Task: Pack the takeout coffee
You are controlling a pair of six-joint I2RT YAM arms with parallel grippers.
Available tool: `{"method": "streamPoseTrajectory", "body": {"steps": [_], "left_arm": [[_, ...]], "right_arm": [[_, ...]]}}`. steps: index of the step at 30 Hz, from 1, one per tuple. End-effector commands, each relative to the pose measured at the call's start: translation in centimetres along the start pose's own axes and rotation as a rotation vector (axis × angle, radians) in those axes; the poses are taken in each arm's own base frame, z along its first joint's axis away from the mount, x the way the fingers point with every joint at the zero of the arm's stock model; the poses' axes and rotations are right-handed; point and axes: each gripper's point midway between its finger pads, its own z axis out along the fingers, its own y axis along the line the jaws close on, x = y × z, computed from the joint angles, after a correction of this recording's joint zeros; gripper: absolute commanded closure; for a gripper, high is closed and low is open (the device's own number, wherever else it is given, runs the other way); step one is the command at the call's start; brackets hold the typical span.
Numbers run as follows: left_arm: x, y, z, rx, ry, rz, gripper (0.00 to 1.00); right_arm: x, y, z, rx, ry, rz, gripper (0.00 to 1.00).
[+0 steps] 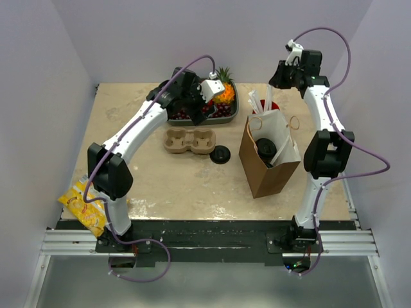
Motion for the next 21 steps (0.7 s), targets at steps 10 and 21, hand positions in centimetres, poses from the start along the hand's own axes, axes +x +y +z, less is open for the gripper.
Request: {"method": "streamPoseTrajectory", "body": {"steps": [10, 21], "left_arm": [[-1.6, 1.3, -1.2, -0.037, -0.044, 0.021, 0.0], [-1.2, 0.9, -1.6, -0.038, -0.043, 0.018, 0.0]], "right_arm": [[-2.8, 3.1, -3.4, -0.071, -0.071, -0.012, 0.66], [-2.0, 3.9, -4.4, -0.102, -0.053, -0.022, 0.65]]}}
